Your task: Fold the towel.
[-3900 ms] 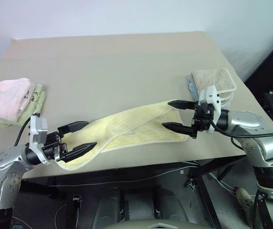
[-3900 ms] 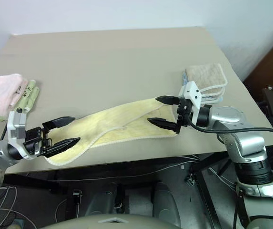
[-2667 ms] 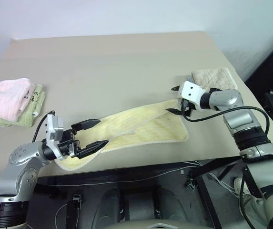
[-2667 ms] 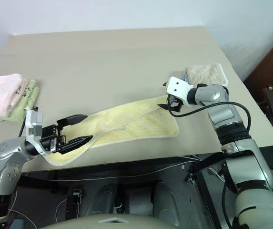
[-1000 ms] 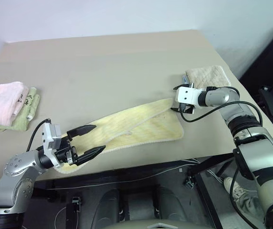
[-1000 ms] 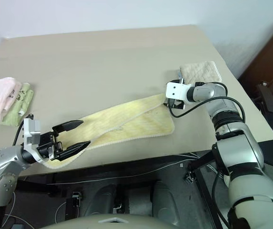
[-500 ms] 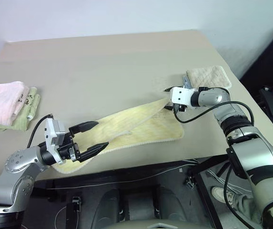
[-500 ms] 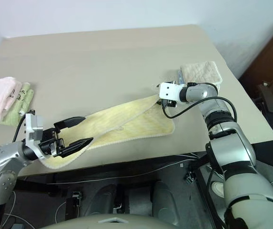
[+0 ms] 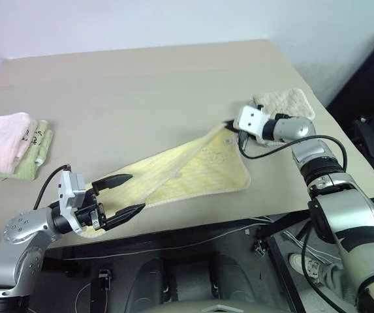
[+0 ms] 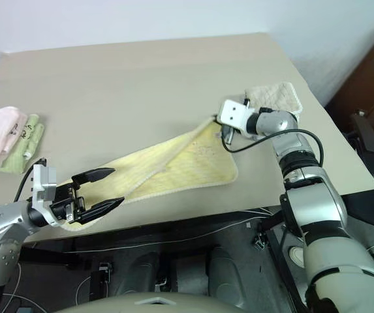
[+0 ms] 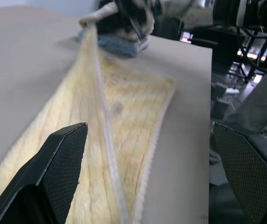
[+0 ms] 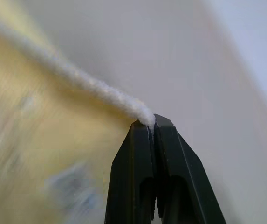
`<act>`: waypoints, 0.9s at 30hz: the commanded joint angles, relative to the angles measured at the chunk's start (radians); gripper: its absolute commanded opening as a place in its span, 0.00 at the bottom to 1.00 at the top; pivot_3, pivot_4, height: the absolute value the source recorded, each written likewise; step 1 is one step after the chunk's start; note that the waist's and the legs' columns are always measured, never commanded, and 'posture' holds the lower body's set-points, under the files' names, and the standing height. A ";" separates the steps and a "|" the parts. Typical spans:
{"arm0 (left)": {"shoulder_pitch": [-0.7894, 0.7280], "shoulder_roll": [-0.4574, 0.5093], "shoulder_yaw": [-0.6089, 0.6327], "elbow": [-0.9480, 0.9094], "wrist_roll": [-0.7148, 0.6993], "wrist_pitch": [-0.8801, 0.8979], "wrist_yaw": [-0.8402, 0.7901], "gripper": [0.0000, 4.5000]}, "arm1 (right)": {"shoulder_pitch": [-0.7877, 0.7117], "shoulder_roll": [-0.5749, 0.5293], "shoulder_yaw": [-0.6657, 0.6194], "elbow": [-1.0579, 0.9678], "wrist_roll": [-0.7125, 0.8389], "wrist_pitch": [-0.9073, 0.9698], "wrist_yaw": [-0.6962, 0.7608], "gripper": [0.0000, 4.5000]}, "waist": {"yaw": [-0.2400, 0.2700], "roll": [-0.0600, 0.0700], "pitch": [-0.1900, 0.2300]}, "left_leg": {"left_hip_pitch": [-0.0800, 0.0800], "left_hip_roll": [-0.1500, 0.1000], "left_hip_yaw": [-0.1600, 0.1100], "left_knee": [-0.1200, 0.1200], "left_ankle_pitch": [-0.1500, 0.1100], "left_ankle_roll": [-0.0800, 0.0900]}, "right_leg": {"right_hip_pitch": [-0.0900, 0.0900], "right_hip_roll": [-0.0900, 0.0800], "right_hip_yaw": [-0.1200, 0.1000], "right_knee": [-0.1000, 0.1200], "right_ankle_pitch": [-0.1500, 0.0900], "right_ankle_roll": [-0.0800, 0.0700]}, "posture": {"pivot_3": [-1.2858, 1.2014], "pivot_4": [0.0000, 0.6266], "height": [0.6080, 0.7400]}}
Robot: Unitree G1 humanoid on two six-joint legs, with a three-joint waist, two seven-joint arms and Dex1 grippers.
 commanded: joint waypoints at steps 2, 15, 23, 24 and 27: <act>0.018 -0.010 0.011 0.005 0.013 -0.048 -0.018 1.00 | -0.034 0.016 -0.076 -0.144 0.058 0.089 -0.104 0.00 | 0.002 0.000 0.000 | 0.000 0.000 0.000 0.000 0.000 -0.001 | 0.000 -0.001 0.000 0.000 0.000 0.000 | 0.52 0.24 1.00; 0.000 -0.038 -0.008 0.098 0.112 -0.188 -0.031 1.00 | -0.086 0.035 -0.098 -0.207 0.002 0.124 -0.396 0.00 | 0.001 0.001 0.000 | -0.001 -0.001 0.001 -0.003 -0.002 -0.003 | -0.002 -0.003 0.000 -0.001 0.000 -0.001 | 0.52 0.24 1.00; -0.093 -0.050 0.005 0.210 0.186 -0.341 0.004 1.00 | -0.126 0.034 -0.132 -0.238 0.011 0.195 -0.495 0.00 | -0.005 0.002 0.001 | -0.001 -0.001 0.001 -0.003 -0.002 -0.003 | -0.002 -0.003 0.000 -0.001 0.000 -0.001 | 0.52 0.24 1.00; -0.095 -0.049 0.003 0.214 0.184 -0.344 0.002 1.00 | -0.132 0.033 -0.135 -0.237 0.012 0.198 -0.508 0.00 | -0.007 0.002 0.001 | -0.001 -0.001 0.002 -0.003 -0.002 -0.003 | -0.003 -0.004 0.000 -0.001 0.000 -0.001 | 0.52 0.24 1.00; -0.105 -0.027 -0.036 0.222 0.235 -0.358 0.001 1.00 | -0.143 0.033 -0.144 -0.266 0.027 0.213 -0.521 0.00 | -0.011 0.002 0.001 | -0.001 -0.001 0.002 -0.005 -0.002 -0.003 | -0.003 -0.004 0.000 -0.001 0.000 -0.001 | 0.52 0.24 1.00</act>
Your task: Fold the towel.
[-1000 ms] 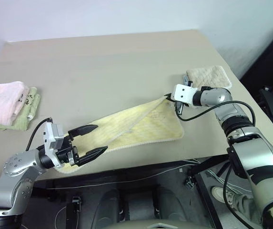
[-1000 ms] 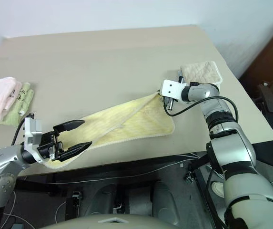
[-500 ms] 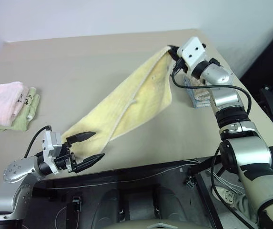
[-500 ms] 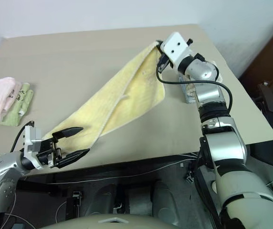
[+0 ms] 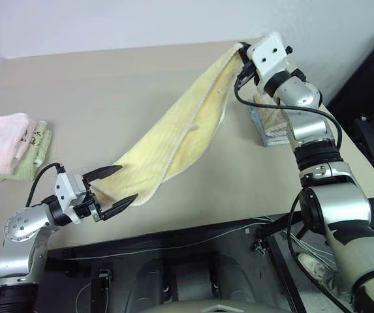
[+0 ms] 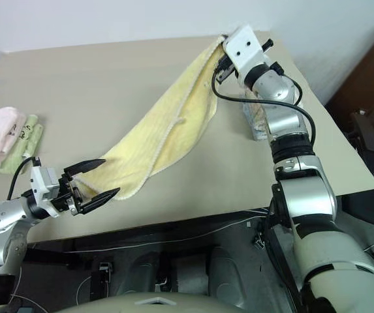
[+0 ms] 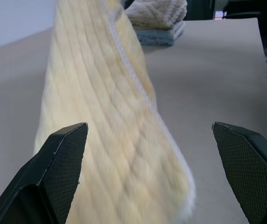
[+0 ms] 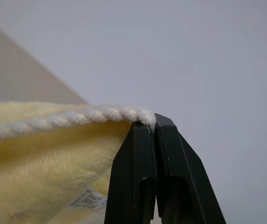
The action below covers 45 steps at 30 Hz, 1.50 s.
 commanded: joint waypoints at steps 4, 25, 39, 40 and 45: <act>-0.044 0.008 -0.087 -0.042 0.063 -0.014 0.016 1.00 | -0.027 0.008 -0.030 -0.158 0.034 0.050 -0.008 0.00 | -0.005 0.000 0.000 | 0.000 0.000 0.000 0.000 0.000 0.000 | 0.000 0.000 0.000 0.000 0.000 0.000 | 0.52 0.24 1.00; -0.245 0.076 -0.343 -0.064 0.379 0.320 0.211 1.00 | -0.022 0.057 -0.019 -0.326 0.036 0.210 -0.040 0.00 | -0.004 0.001 0.000 | 0.000 0.000 0.003 -0.001 0.002 0.003 | -0.001 0.004 0.000 0.001 0.002 0.004 | 0.52 0.24 1.00; -0.251 0.103 -0.414 -0.057 0.426 0.346 0.199 0.96 | -0.010 0.049 -0.028 -0.323 0.039 0.209 -0.066 0.00 | 0.006 0.001 0.000 | 0.001 0.001 0.004 0.002 0.002 0.004 | 0.001 0.006 0.000 0.002 0.002 0.005 | 0.52 0.24 1.00; -0.251 0.104 -0.414 -0.055 0.424 0.346 0.198 0.91 | -0.010 0.048 -0.028 -0.322 0.039 0.209 -0.067 0.00 | 0.007 0.001 0.000 | 0.001 0.001 0.004 0.002 0.002 0.004 | 0.001 0.006 0.000 0.002 0.002 0.005 | 0.52 0.24 1.00; -0.245 0.120 -0.416 -0.034 0.424 0.321 0.176 0.58 | -0.007 0.048 -0.026 -0.321 0.035 0.206 -0.077 0.00 | 0.009 0.001 0.000 | 0.001 0.001 0.004 0.002 0.002 0.004 | 0.001 0.006 0.000 0.003 0.002 0.005 | 0.52 0.24 1.00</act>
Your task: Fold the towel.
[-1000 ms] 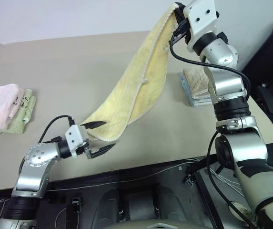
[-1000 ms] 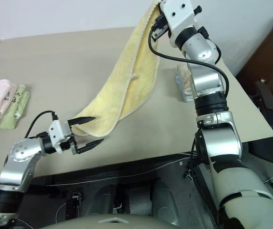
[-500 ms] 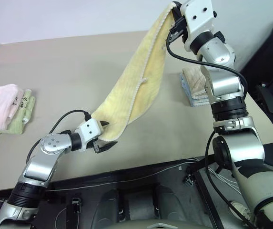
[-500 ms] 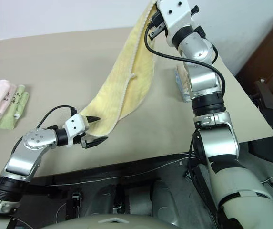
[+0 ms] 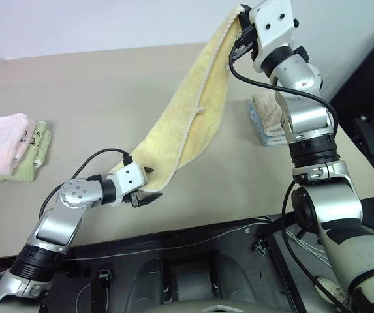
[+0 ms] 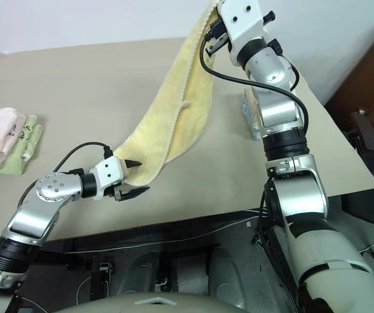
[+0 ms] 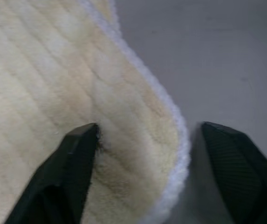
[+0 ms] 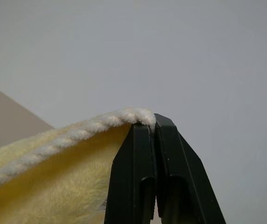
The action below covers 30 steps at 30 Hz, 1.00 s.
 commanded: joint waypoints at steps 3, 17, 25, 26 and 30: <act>0.021 0.021 -0.012 0.048 0.021 0.013 -0.012 0.35 | -0.021 -0.008 -0.025 -0.040 -0.001 -0.013 -0.023 0.00 | 0.001 0.000 0.000 | 0.000 0.001 0.000 0.001 0.000 0.000 | 0.000 0.000 0.000 0.002 0.000 0.000 | 0.52 0.24 1.00; 0.011 0.010 0.199 0.002 -0.276 0.160 -0.047 0.00 | -0.025 -0.009 -0.035 -0.030 0.014 -0.009 -0.026 0.00 | -0.006 0.000 0.000 | 0.002 0.003 0.000 0.003 0.000 -0.001 | 0.000 0.002 0.000 0.004 -0.002 -0.003 | 0.52 0.24 1.00; -0.123 0.107 0.554 0.063 -0.661 0.427 -0.081 0.00 | -0.034 -0.048 -0.057 0.019 0.012 -0.003 -0.031 0.00 | -0.003 -0.001 0.002 | -0.001 0.004 0.000 0.003 0.000 -0.001 | -0.001 0.004 0.000 0.002 0.000 0.000 | 0.52 0.24 1.00; -0.166 0.117 0.581 0.101 -0.682 0.449 -0.061 0.00 | -0.034 -0.057 -0.057 0.031 0.008 -0.007 -0.032 0.00 | 0.000 -0.001 0.002 | -0.001 0.004 0.000 0.003 0.000 -0.001 | -0.001 0.004 0.000 0.002 0.000 0.000 | 0.52 0.24 1.00; -0.313 0.180 0.602 0.246 -0.672 0.453 -0.062 0.00 | -0.044 -0.087 -0.059 0.096 0.002 -0.016 -0.035 0.00 | 0.005 -0.003 0.002 | 0.000 0.004 0.004 0.003 0.000 -0.001 | 0.000 0.005 0.000 0.002 0.000 0.001 | 0.52 0.24 1.00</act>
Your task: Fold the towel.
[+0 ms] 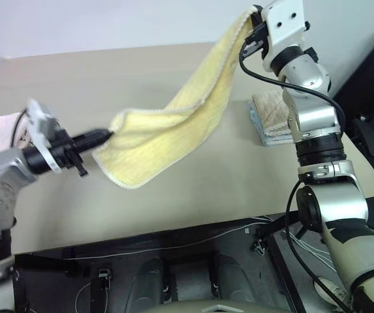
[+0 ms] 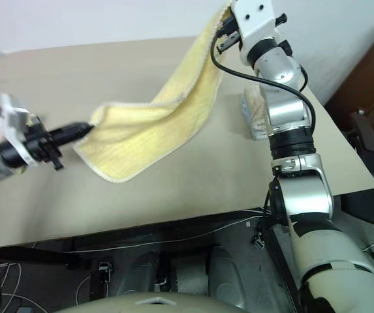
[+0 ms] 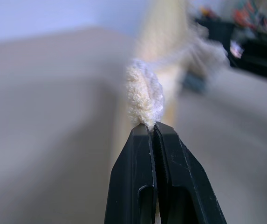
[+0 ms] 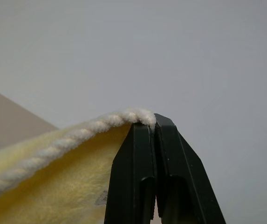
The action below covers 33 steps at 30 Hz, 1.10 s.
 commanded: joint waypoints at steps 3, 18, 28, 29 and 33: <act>-0.208 0.073 -0.007 0.260 0.058 -0.068 -0.021 0.00 | -0.063 -0.041 -0.030 0.081 -0.006 -0.030 -0.016 0.00 | 0.004 0.000 0.000 | 0.000 0.000 0.001 0.000 0.000 0.000 | 0.000 0.001 0.000 0.000 0.000 0.000 | 0.52 0.24 1.00; -0.813 -0.041 -0.127 1.192 0.399 -0.707 -0.121 0.00 | -0.042 -0.073 -0.019 0.106 0.037 -0.053 0.164 0.00 | 0.006 -0.007 0.004 | -0.007 -0.001 0.004 -0.001 0.000 0.000 | -0.005 0.002 0.000 -0.004 0.001 0.006 | 0.52 0.24 1.00; -0.630 0.103 -0.107 1.139 0.378 -0.587 -0.536 0.00 | 0.440 -0.211 -0.084 -0.515 0.203 0.325 0.372 0.00 | 0.006 -0.007 0.005 | -0.016 -0.001 0.004 0.002 -0.001 0.001 | -0.013 0.002 0.000 -0.001 0.000 0.009 | 0.52 0.24 1.00; -0.592 0.125 -0.117 1.127 0.392 -0.585 -0.551 0.00 | 0.494 -0.226 -0.092 -0.587 0.235 0.374 0.399 0.00 | 0.007 -0.007 0.005 | -0.016 -0.001 0.004 0.003 -0.001 0.001 | -0.013 0.002 0.000 -0.001 0.000 0.009 | 0.52 0.24 1.00; -0.482 0.187 -0.130 1.078 0.402 -0.552 -0.614 0.00 | 0.627 -0.258 -0.163 -0.816 0.430 0.620 0.468 0.00 | 0.009 -0.007 0.004 | -0.014 0.004 0.003 0.004 -0.001 0.001 | -0.013 0.003 0.000 0.001 0.000 0.008 | 0.52 0.24 1.00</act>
